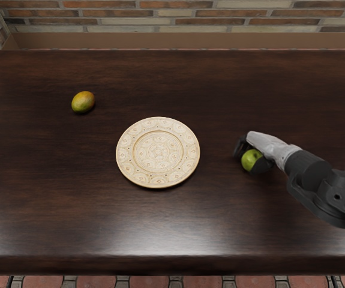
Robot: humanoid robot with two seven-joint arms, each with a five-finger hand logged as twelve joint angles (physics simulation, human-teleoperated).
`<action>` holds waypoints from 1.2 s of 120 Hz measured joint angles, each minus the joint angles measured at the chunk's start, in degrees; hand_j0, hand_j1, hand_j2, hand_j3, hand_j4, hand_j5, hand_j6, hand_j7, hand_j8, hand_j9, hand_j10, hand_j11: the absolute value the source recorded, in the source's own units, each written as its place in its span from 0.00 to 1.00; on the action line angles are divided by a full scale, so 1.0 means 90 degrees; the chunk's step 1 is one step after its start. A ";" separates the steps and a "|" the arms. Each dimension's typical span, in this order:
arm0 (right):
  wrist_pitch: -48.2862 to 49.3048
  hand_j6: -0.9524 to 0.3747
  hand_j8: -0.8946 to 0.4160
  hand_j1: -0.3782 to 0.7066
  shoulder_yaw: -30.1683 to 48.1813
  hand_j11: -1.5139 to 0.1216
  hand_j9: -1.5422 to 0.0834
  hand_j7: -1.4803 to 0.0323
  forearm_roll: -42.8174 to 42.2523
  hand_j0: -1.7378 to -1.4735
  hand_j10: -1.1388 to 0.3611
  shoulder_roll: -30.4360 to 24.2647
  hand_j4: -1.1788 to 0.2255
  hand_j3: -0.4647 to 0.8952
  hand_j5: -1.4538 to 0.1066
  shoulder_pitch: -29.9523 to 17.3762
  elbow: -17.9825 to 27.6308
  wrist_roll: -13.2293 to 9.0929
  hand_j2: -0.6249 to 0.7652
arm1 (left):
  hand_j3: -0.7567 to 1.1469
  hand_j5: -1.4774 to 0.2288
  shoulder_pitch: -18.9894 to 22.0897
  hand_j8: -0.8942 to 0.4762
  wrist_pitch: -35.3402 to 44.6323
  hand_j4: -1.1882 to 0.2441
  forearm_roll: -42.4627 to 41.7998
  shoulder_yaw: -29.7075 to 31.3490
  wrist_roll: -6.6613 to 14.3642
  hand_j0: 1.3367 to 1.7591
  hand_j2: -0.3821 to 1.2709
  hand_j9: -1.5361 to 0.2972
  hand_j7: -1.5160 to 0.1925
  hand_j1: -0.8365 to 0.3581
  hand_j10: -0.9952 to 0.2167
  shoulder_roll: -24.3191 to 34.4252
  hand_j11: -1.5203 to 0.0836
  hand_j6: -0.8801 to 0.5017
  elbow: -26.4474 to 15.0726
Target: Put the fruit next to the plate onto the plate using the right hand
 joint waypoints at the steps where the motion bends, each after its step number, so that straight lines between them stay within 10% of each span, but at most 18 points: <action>1: -0.0001 0.32 0.42 0.64 -0.0003 0.43 0.47 0.47 -0.0003 0.35 0.46 0.0001 0.39 0.34 0.47 -0.0001 -0.0003 0.0000 0.56 | 0.40 0.69 0.0000 0.48 0.0000 0.67 0.0000 0.0000 0.0000 0.76 0.26 0.67 0.71 0.76 0.63 0.0000 0.76 0.47 0.0000; 90: 0.0330 0.32 0.42 0.56 0.0029 0.20 0.25 0.27 0.1181 0.35 0.43 0.0221 0.27 0.34 0.21 0.0920 -0.0095 0.0007 0.61 | 0.40 0.69 0.0000 0.48 0.0000 0.67 -0.0001 0.0002 0.0001 0.76 0.26 0.67 0.71 0.76 0.63 0.0000 0.76 0.47 0.0000; 144: 0.1126 0.36 0.49 0.69 0.0387 0.20 0.23 0.26 0.2119 0.31 0.48 0.1922 0.27 0.34 0.17 0.2030 -0.0654 0.0003 0.80 | 0.40 0.69 0.0000 0.48 0.0000 0.67 -0.0001 0.0003 0.0001 0.76 0.26 0.67 0.71 0.76 0.63 0.0000 0.76 0.47 0.0000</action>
